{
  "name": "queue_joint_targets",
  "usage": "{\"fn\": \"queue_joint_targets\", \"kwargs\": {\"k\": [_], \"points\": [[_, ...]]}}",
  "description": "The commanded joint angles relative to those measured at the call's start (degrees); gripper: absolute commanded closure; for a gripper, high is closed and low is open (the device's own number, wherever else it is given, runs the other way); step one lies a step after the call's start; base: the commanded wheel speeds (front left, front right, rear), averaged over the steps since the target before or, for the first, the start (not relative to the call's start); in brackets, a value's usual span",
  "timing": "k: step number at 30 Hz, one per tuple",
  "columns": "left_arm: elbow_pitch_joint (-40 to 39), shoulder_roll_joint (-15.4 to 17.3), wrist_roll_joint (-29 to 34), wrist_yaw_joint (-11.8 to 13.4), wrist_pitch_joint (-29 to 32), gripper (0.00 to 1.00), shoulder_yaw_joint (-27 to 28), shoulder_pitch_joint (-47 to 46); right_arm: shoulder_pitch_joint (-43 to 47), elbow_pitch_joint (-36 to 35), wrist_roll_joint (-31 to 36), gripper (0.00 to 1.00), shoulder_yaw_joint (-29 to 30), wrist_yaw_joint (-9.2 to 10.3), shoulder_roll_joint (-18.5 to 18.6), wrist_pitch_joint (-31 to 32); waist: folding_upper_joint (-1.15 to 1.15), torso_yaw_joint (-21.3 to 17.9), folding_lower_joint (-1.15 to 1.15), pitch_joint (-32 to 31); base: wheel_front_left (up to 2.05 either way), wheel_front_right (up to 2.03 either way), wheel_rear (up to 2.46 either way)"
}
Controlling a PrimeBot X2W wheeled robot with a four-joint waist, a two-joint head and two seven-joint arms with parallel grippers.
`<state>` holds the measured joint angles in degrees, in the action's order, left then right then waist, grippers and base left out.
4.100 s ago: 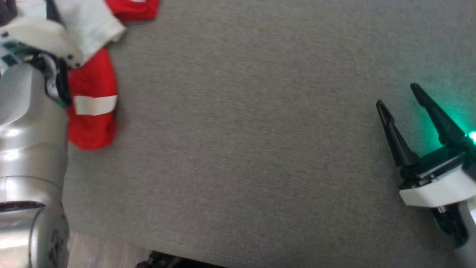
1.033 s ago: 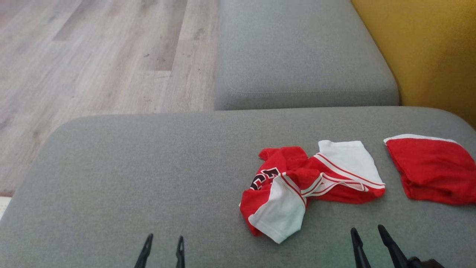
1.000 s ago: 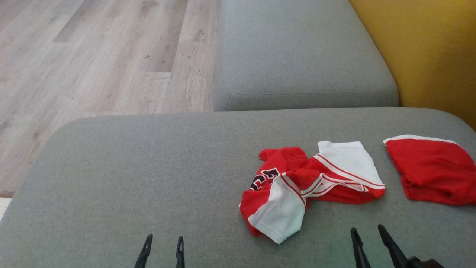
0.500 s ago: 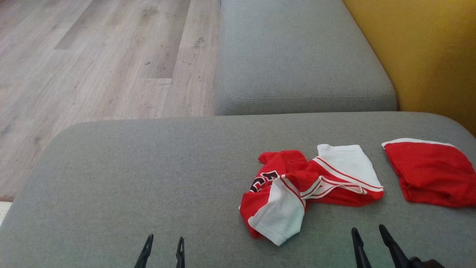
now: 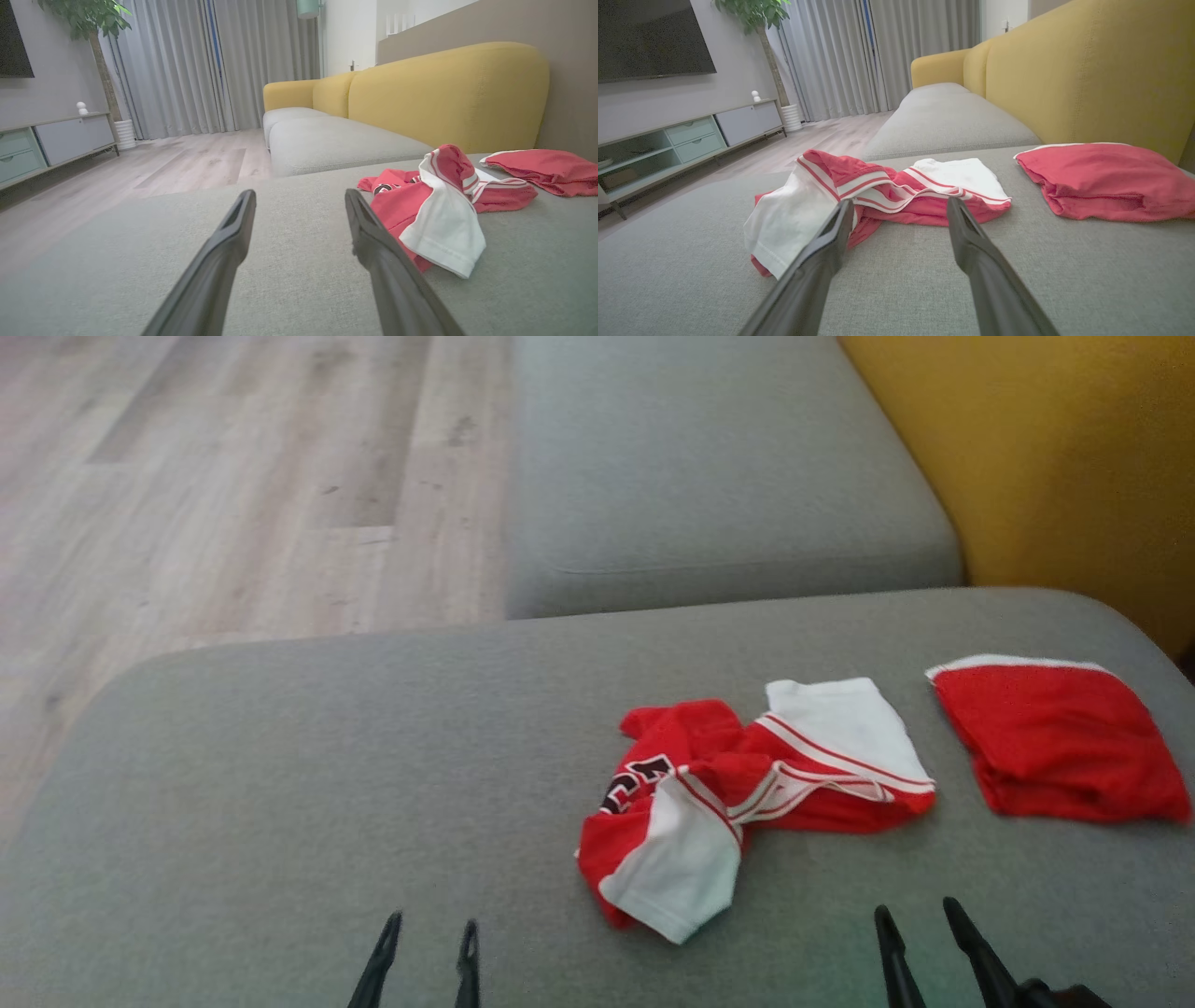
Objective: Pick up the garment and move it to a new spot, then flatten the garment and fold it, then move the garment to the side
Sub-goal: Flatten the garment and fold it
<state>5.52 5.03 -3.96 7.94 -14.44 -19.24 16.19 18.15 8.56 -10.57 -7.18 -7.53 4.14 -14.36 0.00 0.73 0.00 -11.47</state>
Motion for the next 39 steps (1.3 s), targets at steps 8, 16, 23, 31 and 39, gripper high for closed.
{"fn": "queue_joint_targets", "kwargs": {"k": [8,16,23,31,39], "points": [[3.44,-1.73,1.45,-3.91,-0.56,0.00,-3.49,-15.62,-6.00,-2.50,-0.03,0.00,-4.57,0.04,1.00,-0.63,0.00,-10.11,0.00,4.67,0.00,0.00,0.00],[12.15,-2.12,-0.05,-6.21,-0.56,0.00,-11.51,-29.97,-9.11,-2.45,-0.35,0.00,-7.98,0.04,1.89,-0.63,0.00,-20.41,0.00,10.77,0.00,0.00,0.00],[24.78,-2.14,-2.28,-7.14,1.92,0.00,-20.39,-42.65,-11.63,-2.48,-1.02,0.00,-9.50,0.04,1.97,-0.63,0.00,-25.44,0.00,16.27,0.00,0.00,0.00],[37.49,-2.14,-5.94,-6.00,7.17,0.00,-27.27,-55.39,-14.28,-2.28,-1.68,0.00,-11.26,0.04,1.09,-0.63,0.00,-27.72,0.00,21.28,0.00,0.00,0.00],[49.75,-2.14,-10.29,-5.43,13.34,0.00,-32.05,-59.90,-15.91,-1.96,-2.24,0.00,-12.09,0.04,0.83,-0.63,0.00,-29.08,0.00,23.11,0.00,0.00,0.00]]}}
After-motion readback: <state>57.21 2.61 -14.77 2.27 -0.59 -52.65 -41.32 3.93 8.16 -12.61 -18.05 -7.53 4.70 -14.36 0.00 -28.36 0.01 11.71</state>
